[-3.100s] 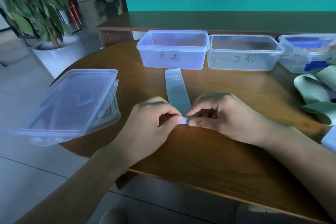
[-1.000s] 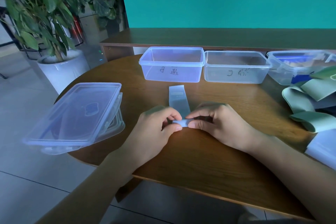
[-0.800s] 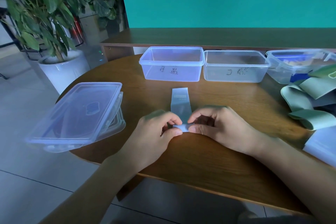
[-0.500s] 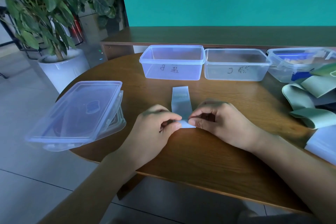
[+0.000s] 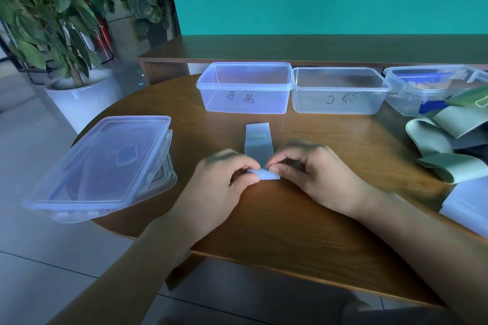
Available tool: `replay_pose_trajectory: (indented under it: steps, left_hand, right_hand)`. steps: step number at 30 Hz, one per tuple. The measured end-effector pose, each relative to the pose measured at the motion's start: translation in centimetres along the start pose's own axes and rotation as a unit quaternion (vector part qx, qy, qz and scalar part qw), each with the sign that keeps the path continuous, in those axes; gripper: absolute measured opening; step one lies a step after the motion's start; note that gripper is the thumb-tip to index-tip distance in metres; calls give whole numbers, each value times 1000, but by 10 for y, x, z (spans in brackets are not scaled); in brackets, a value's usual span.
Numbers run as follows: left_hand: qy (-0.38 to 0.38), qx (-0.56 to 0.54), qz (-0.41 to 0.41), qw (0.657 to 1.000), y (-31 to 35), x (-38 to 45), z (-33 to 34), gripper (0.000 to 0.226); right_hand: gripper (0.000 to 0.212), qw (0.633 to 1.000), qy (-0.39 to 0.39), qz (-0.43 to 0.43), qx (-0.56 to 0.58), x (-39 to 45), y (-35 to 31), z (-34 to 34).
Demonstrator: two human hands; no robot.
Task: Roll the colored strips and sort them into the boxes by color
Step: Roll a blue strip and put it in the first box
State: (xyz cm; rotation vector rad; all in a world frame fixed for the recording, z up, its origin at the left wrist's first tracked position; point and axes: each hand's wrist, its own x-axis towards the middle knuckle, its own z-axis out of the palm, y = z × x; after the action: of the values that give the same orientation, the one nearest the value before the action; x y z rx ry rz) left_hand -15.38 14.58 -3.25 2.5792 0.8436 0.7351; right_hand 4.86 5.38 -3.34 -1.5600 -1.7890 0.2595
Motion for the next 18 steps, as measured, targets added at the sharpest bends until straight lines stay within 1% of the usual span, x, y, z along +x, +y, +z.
replay_pose_trajectory:
  steps: [4, 9, 13, 18]
  left_hand:
    - [6, 5, 6, 1000, -2, 3, 1, 23]
    - [-3, -16, -3, 1000, 1, 4, 1, 31]
    - [-6, -28, -6, 1000, 5, 6, 1, 20]
    - [-20, -36, -27, 999, 6, 7, 1, 18]
  right_hand:
    - [20, 1000, -16, 2, -11, 0, 4, -2]
    - [20, 1000, -8, 8, -22, 3, 7, 0]
    - [18, 1000, -15, 5, -21, 5, 8, -1]
    - [16, 1000, -28, 3, -10, 6, 9, -2]
